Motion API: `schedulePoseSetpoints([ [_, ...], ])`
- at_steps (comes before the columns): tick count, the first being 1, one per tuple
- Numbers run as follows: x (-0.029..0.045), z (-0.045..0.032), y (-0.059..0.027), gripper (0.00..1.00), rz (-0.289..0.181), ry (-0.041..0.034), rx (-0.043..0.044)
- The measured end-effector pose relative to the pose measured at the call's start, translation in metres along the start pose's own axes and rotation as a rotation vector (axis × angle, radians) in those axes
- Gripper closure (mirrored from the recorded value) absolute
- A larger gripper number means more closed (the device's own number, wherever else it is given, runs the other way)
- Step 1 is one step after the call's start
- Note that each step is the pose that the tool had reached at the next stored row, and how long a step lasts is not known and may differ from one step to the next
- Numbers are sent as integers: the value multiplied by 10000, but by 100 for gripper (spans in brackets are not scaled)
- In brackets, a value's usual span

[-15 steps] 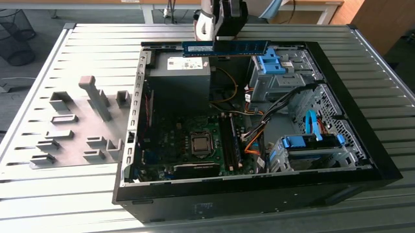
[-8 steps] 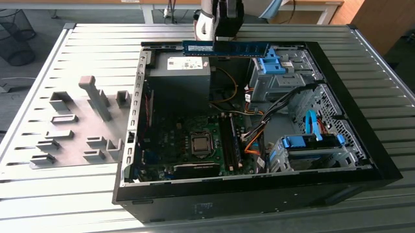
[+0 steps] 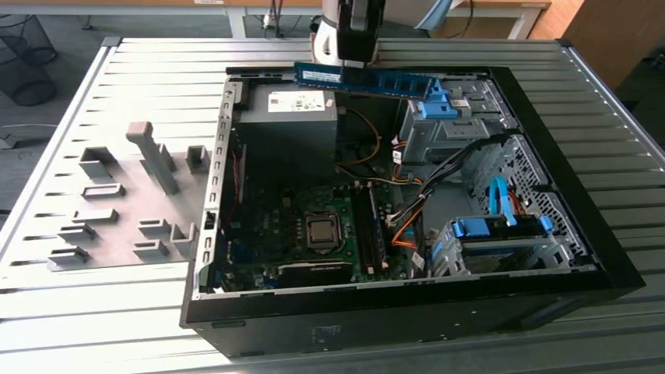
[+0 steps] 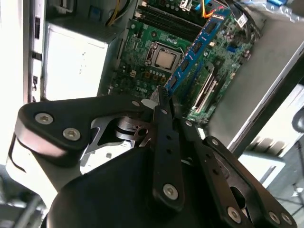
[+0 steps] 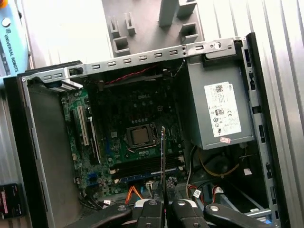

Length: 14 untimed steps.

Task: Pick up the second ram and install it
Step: 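Insert the second ram into the second slot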

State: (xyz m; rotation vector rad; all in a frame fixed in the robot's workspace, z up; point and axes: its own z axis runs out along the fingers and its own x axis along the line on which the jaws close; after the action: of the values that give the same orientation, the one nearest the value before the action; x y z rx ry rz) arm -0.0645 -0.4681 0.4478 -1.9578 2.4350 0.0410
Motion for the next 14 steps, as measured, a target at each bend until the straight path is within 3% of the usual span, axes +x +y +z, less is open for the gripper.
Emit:
schedulePoseSetpoints([
  [1,0,5,0,86,426,-2,13],
  [14,1,29,0,86,2440,-14,74],
])
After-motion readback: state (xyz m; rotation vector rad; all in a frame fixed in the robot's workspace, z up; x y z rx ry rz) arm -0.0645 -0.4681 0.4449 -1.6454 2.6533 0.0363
